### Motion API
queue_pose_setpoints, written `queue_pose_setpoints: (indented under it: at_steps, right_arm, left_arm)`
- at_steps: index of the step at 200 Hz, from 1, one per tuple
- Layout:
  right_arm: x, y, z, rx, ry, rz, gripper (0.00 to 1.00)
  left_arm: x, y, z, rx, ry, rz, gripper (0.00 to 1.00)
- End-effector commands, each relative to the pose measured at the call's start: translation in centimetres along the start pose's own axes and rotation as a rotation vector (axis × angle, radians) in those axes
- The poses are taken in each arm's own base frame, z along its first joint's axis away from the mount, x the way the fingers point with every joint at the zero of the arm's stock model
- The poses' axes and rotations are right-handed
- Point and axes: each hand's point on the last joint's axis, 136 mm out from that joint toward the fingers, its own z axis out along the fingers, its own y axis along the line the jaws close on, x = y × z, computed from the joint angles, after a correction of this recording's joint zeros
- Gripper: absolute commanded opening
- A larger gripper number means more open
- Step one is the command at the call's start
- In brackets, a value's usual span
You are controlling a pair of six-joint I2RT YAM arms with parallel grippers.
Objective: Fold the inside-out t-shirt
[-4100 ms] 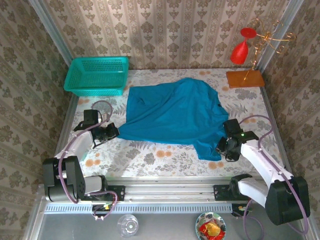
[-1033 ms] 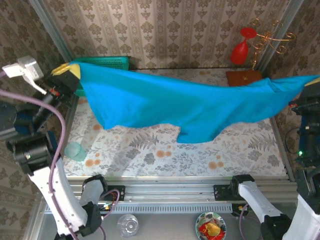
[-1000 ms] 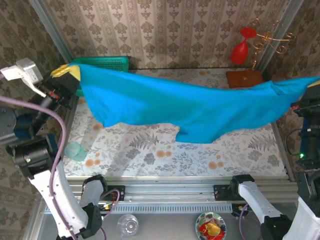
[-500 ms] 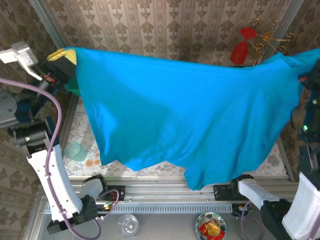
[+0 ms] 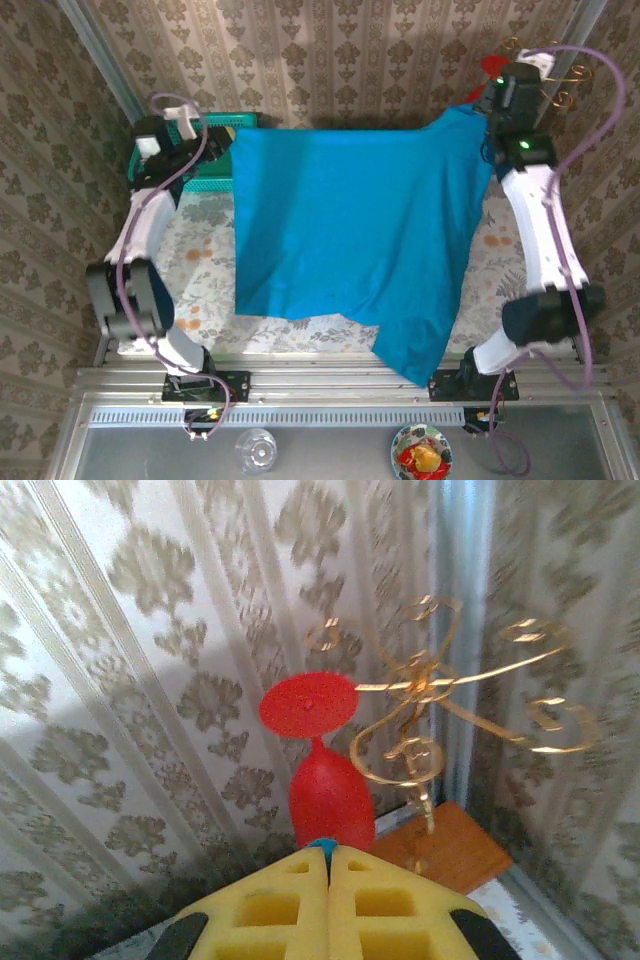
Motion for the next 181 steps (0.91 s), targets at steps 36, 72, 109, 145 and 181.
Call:
queue_pose_setpoints:
  at_steps: [36,72,109,145,181]
  right_arm:
    - [1.5,3.1,5.9,-0.041,0.157,0.002,0.52]
    - [4.5,3.6,3.7,-0.135,0.246,0.015,0.55]
    - [10.2,3.3,0.1,-0.229,0.390,0.060,0.55]
    - [17.8,2.6,-3.5,-0.295,0.588,0.090,0.54]
    - [25.8,1.5,-6.4,-0.336,0.772,0.122,0.53]
  left_arm:
    - [-4.4,5.6,5.4,0.005,-0.034,-0.061,0.55]
    - [-4.0,2.0,4.3,0.032,-0.034,0.002,0.57]
    - [0.5,-1.2,2.6,0.032,0.051,0.007,0.56]
    - [10.6,-2.7,1.7,-0.081,0.258,0.022,0.52]
    - [21.2,-2.3,0.3,-0.228,0.484,0.062,0.49]
